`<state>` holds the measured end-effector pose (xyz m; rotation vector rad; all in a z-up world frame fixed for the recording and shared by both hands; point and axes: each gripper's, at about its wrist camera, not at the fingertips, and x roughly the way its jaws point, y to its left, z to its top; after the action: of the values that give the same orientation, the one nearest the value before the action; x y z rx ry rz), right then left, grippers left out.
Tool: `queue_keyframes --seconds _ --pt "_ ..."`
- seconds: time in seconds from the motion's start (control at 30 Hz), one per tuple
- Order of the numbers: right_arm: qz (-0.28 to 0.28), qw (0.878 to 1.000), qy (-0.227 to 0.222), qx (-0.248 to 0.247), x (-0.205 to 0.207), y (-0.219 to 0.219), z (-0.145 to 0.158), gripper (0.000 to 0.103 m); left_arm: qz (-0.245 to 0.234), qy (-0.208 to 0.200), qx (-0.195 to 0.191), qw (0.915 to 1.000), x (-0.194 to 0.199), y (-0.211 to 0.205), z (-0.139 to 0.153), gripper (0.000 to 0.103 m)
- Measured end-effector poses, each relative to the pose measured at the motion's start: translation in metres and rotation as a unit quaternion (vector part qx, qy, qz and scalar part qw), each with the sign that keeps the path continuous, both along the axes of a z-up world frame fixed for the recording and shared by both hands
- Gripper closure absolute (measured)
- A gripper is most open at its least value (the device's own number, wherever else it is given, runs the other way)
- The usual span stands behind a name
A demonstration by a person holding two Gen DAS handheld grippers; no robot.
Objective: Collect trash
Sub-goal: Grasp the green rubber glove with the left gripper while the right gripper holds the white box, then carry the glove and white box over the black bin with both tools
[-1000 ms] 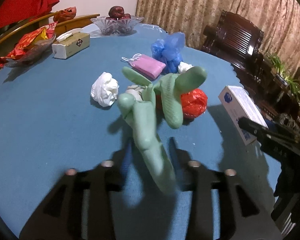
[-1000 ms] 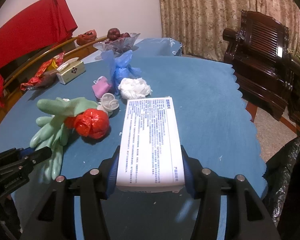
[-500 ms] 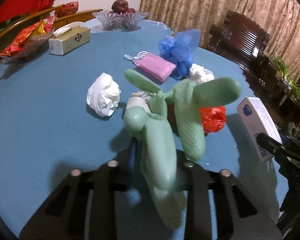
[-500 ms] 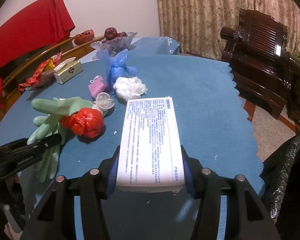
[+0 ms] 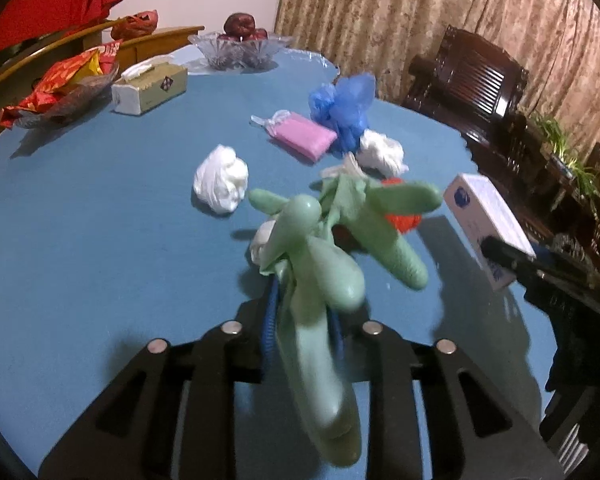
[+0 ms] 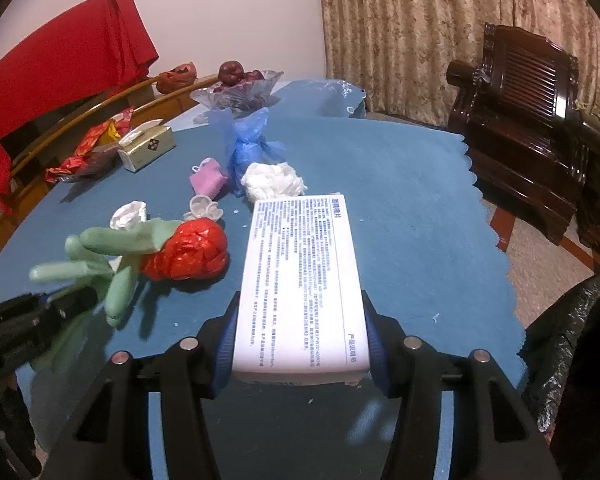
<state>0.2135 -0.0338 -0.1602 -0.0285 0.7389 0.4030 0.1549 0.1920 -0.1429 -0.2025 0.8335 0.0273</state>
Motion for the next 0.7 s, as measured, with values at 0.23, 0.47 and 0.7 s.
queue_keyframes --seconds 0.23,0.47,0.7 --pt "0.002 1.000 0.001 -0.005 -0.005 0.000 0.001 0.049 0.000 -0.013 0.002 0.9999 -0.011 -0.003 0.008 0.042" --pt "0.002 1.000 0.001 -0.007 -0.006 -0.003 0.000 0.049 0.010 -0.036 0.000 0.9993 -0.019 -0.001 0.024 0.031" --pt "0.003 1.000 0.006 -0.010 -0.007 -0.004 -0.003 0.049 0.009 -0.031 0.010 0.9994 0.002 -0.001 0.015 0.041"
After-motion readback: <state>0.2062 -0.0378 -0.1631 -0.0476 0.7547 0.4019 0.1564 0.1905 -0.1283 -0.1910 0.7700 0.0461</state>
